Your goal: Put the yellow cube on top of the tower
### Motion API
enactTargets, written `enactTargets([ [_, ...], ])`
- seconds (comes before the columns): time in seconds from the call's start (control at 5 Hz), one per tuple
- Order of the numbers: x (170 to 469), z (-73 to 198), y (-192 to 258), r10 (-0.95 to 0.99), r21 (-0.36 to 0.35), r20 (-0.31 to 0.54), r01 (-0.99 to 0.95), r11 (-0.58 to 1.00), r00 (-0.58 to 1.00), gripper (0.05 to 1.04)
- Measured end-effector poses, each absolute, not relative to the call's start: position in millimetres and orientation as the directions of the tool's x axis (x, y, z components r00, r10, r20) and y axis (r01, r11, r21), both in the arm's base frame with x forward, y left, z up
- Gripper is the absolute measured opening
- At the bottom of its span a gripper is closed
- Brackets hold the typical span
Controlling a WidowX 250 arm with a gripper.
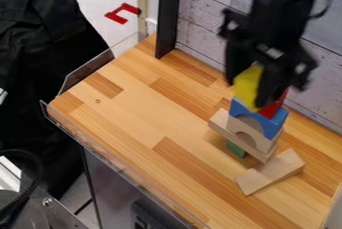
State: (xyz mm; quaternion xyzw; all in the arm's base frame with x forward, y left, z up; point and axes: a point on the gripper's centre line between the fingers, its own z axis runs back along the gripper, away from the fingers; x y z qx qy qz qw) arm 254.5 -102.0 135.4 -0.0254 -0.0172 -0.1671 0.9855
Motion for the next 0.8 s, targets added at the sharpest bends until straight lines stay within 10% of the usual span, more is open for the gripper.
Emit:
enactTargets([
  [0.8, 282.0, 133.7, -115.4, -0.348, -0.056, -0.009, 0.347, 0.936, 0.938, 0.575],
])
